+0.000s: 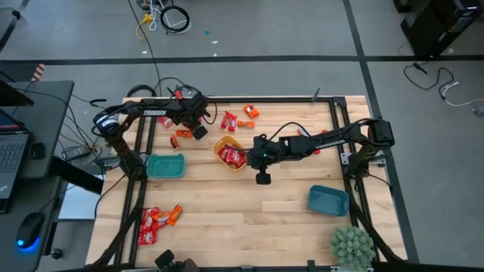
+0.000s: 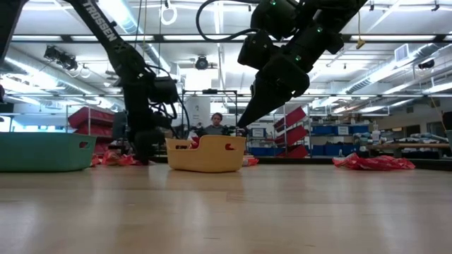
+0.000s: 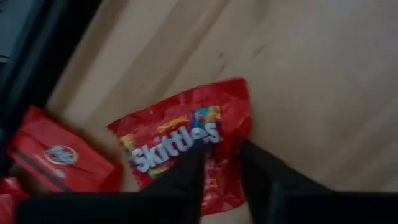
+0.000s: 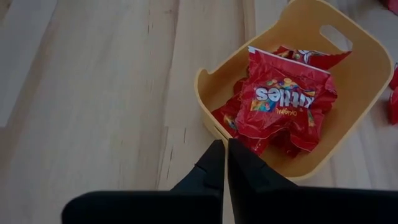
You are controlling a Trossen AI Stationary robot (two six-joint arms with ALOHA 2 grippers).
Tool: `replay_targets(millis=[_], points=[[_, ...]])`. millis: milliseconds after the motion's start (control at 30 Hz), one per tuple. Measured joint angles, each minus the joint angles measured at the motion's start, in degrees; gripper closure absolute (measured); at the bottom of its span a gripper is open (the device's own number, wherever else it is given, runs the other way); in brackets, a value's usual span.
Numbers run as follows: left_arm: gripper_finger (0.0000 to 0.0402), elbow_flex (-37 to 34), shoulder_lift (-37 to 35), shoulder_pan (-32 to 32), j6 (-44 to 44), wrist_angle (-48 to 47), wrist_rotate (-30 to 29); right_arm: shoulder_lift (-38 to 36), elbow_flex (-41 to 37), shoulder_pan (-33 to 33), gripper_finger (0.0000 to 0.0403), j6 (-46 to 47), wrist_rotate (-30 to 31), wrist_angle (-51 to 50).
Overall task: Sort candy
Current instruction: Put the red candy into the yellow bin
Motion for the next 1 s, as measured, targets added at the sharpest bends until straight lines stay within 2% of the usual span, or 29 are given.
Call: replay_targets(millis=[67, 133, 267, 400, 567, 800, 1000], points=[[0.0373, 0.7, 0.1, 0.1, 0.1, -0.1, -1.0, 0.0, 0.0, 0.0, 0.0396, 0.0, 0.0, 0.0], [0.0391, 1.6, 0.1, 0.2, 0.1, -0.3, -1.0, 0.0, 0.0, 0.0, 0.0395, -0.1, 0.0, 0.0], [0.0391, 3.5, -1.0, -0.5, 1.1, -1.0, -0.5, -0.3, 0.0, 0.0, 0.0395, -0.1, 0.2, -0.7], [0.0399, 4.6, -4.5, -2.1, 1.3, -1.7, 0.5, -2.9, -0.1, 0.0, 0.0398, 0.0, 3.5, -4.9], [0.0401, 4.7, -11.7, -5.5, 0.9, -1.4, 7.3, -9.2, -0.1, 0.0, 0.0398, 0.3, 9.6, -9.9], [0.0401, 4.5, -19.3, -16.0, 2.8, -0.3, 16.9, -14.1, -0.1, -1.4, 0.0402, 0.4, 10.1, -11.1], [0.0401, 4.5, -19.4, -27.1, 6.2, 1.1, 17.2, -14.2, -1.1, -2.3, 0.0402, 0.5, 10.3, -10.1]])
